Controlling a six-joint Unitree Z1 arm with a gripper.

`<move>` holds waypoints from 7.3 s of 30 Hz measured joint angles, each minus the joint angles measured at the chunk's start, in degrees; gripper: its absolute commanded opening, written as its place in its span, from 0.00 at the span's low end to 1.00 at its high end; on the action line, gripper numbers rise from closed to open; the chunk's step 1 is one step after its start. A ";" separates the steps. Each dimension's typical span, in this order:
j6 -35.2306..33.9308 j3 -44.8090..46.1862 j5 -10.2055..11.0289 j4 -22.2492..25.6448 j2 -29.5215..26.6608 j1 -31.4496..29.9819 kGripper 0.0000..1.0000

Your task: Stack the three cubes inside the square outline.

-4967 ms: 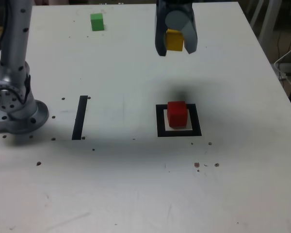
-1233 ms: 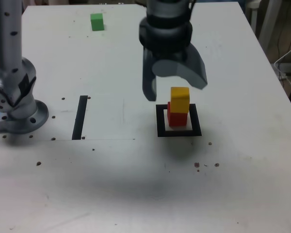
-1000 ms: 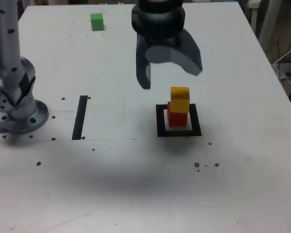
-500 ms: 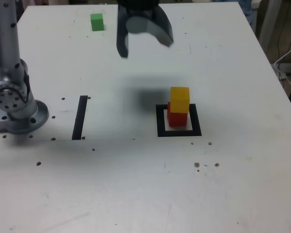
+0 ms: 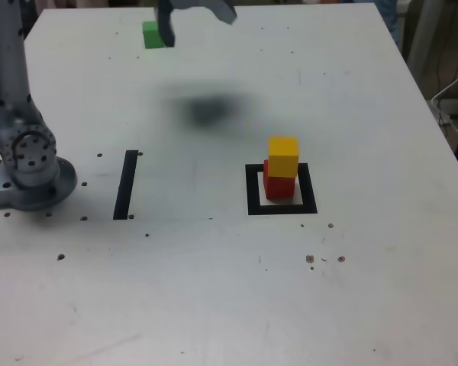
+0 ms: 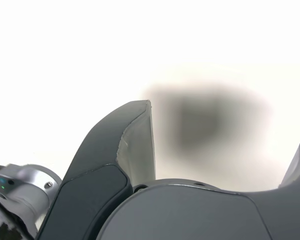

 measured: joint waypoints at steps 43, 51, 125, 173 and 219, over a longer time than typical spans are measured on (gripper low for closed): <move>11.42 -18.79 3.90 -5.19 19.34 27.08 0.97; 12.43 -20.85 4.15 -5.15 24.59 27.06 0.96; 12.06 -18.22 -0.23 -10.48 28.21 27.77 0.57; 8.12 -7.46 -5.02 -4.26 8.30 0.79 0.40; -26.52 -13.29 -7.38 9.98 7.25 -43.84 0.40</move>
